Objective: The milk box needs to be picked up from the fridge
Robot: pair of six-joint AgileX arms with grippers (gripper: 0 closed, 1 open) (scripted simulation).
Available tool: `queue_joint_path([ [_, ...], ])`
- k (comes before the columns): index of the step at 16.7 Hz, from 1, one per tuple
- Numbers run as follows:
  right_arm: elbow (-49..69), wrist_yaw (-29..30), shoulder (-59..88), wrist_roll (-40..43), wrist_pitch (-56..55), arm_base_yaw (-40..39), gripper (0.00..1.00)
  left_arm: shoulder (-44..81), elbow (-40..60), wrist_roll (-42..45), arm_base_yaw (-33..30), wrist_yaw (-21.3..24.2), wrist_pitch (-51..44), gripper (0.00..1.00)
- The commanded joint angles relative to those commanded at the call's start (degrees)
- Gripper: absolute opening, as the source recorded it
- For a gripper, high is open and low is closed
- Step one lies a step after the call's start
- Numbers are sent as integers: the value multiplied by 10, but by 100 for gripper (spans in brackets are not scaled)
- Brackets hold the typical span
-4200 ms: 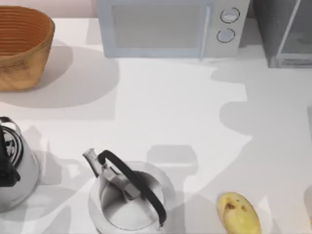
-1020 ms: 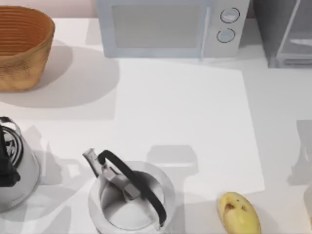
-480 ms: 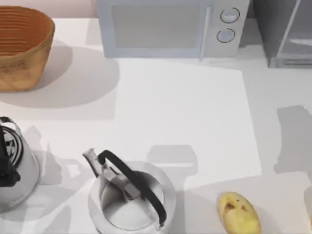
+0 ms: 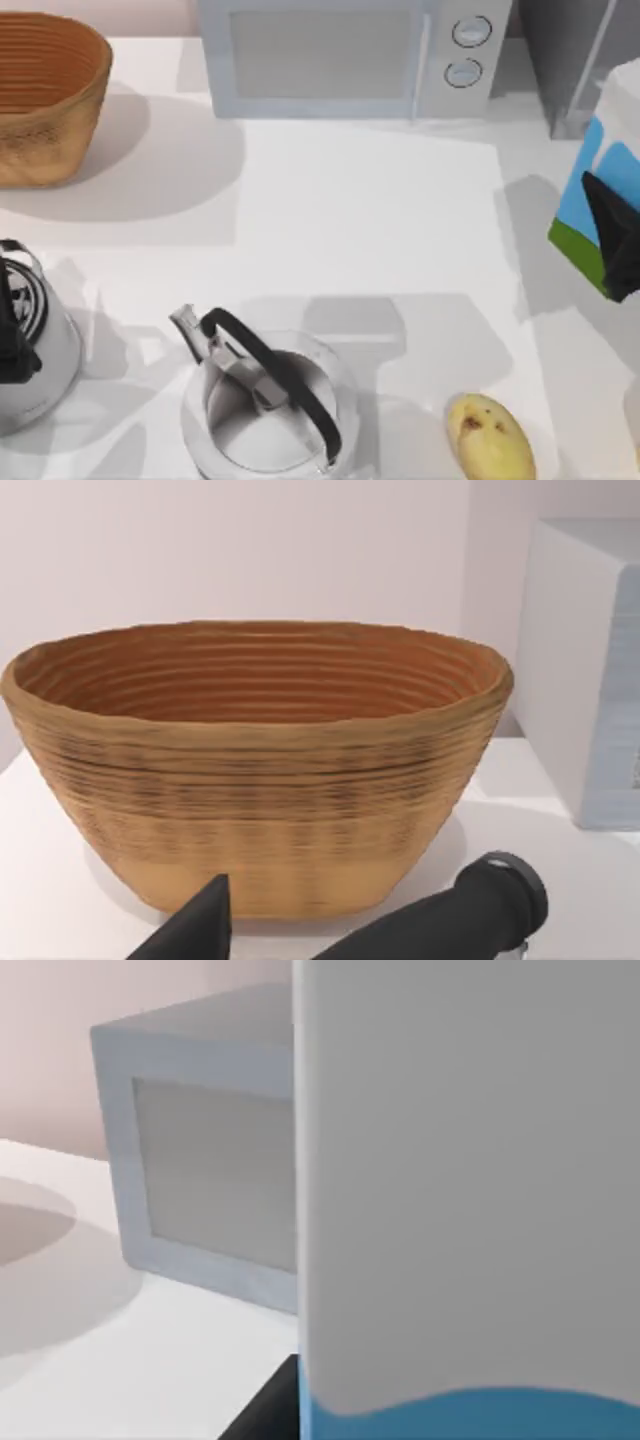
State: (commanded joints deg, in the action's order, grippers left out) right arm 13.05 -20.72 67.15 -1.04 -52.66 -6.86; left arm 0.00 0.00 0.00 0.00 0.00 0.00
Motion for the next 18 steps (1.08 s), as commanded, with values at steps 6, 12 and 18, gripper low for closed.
queue_joint_path([
  [6,52,-80,252,-5,-206,-28,0,0,0,0,0,0,0,100],
  [12,78,-112,349,-3,-293,-39,0,0,0,0,0,0,0,100],
  [18,81,-108,357,-4,-295,-39,0,0,0,0,0,0,0,100],
])
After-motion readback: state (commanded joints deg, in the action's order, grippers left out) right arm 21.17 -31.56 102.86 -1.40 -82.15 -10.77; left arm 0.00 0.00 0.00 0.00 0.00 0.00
